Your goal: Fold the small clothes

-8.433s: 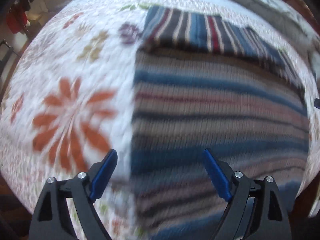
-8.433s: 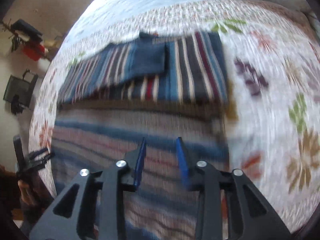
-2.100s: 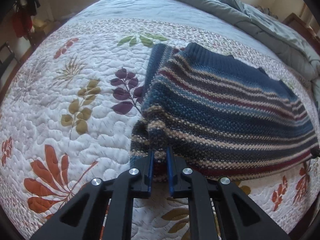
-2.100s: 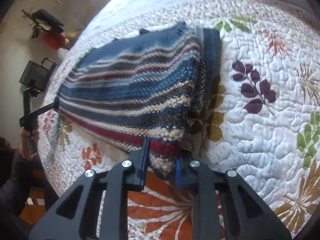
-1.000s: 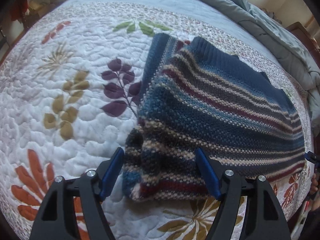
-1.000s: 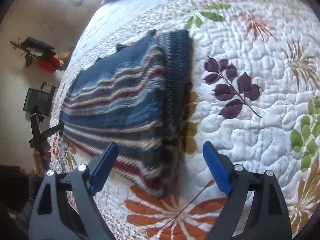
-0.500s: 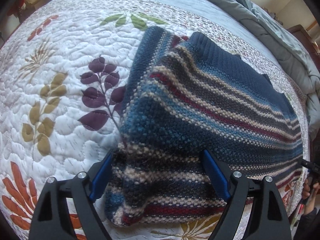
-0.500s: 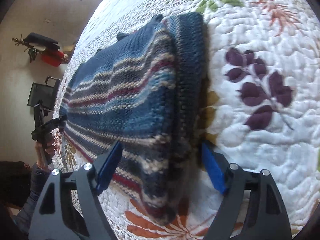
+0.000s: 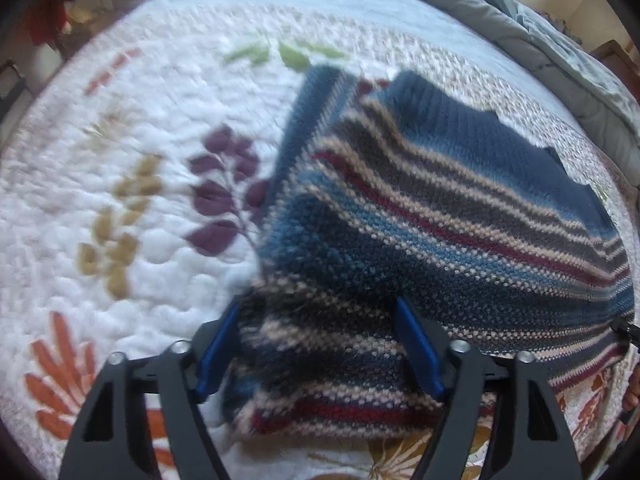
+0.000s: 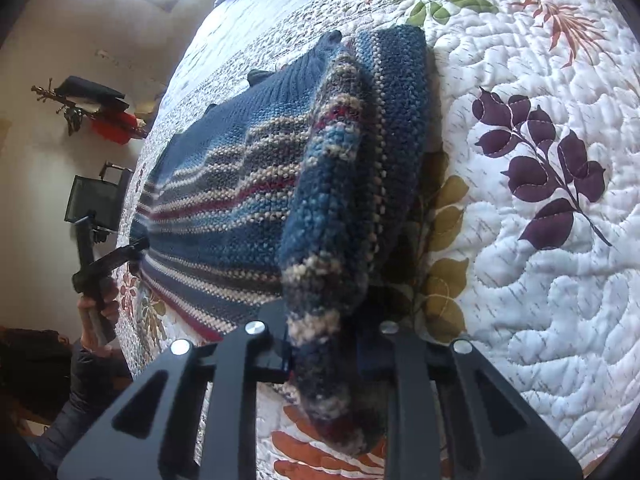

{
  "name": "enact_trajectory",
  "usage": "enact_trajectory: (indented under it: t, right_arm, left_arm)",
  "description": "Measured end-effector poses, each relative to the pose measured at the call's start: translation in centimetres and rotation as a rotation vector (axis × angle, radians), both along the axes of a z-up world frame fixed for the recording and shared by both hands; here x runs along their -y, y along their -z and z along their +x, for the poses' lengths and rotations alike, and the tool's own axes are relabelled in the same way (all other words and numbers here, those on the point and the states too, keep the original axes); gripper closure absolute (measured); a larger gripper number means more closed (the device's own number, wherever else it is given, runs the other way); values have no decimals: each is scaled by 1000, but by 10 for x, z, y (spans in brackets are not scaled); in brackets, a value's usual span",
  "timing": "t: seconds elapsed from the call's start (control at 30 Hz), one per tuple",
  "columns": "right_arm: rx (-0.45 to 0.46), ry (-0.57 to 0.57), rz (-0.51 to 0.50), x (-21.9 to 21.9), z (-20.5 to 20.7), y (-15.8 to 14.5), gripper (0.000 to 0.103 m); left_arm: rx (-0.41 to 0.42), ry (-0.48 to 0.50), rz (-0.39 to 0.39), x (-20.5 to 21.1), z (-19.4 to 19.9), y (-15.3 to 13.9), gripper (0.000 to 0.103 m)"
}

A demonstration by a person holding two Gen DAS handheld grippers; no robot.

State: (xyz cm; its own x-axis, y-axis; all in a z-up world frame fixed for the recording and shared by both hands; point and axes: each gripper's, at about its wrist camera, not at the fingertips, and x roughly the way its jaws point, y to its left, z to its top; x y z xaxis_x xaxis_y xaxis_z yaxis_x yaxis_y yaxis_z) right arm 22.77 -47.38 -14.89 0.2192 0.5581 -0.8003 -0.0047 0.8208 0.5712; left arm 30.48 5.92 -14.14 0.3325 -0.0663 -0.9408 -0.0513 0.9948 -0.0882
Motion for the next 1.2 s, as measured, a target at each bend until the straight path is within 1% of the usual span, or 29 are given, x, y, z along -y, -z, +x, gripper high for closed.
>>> enact_trajectory:
  t: [0.03, 0.1, 0.13, 0.17, 0.23, 0.3, 0.33, 0.37, 0.43, 0.5, 0.53, 0.57, 0.63, 0.83, 0.93, 1.07, 1.13, 1.2]
  right_arm:
    - [-3, 2, 5, 1, 0, 1, 83]
    - [-5, 2, 5, 2, 0, 2, 83]
    - [-4, -1, -1, 2, -1, 2, 83]
    - [-4, -2, -4, 2, -1, 3, 83]
    - [-7, 2, -6, -2, 0, 3, 83]
    - [-9, 6, -5, -4, -1, 4, 83]
    - [-11, 10, -3, -3, -1, 4, 83]
    - [-13, 12, -1, -3, -1, 4, 83]
    - [-19, 19, 6, -2, 0, 5, 83]
    - [-27, 26, 16, 1, 0, 6, 83]
    - [-32, 30, 24, 2, 0, 7, 82]
    - [-36, 31, 28, 4, 0, 8, 82]
    - [-44, 36, 37, 7, 1, 10, 82]
    - [-59, 50, 29, 8, 0, 12, 81]
    - [-62, 70, 29, 7, -1, 9, 81]
    - [-39, 104, 57, 5, 0, -14, 84]
    - [6, 108, 91, -1, 3, -41, 84]
    - [56, 94, 100, -15, 12, -72, 85]
  left_arm:
    - [32, -4, 31, 3, -3, -10, 34]
    - [110, 11, 48, 13, -12, -33, 34]
    - [146, 18, 41, 19, -16, -44, 34]
    - [188, 32, 13, 29, -20, -58, 34]
    - [221, 88, -47, 47, -23, -72, 34]
    - [201, 177, -84, 76, -19, -74, 34]
    - [172, 218, -94, 90, -14, -67, 34]
    - [148, 237, -95, 100, -9, -61, 34]
    - [90, 249, -76, 116, 1, -39, 35]
    - [27, 237, -66, 122, 12, -15, 43]
    - [7, 229, -66, 122, 14, -6, 42]
    - [-5, 226, -74, 120, 18, 3, 40]
    - [-13, 229, -84, 122, 20, 11, 39]
    - [-22, 265, -60, 129, 24, 22, 36]
    - [-18, 265, -61, 124, 24, 20, 35]
    - [-18, 269, -75, 124, 26, 23, 34]
    - [-21, 272, -80, 122, 26, 23, 34]
    - [-25, 272, -85, 121, 27, 22, 34]
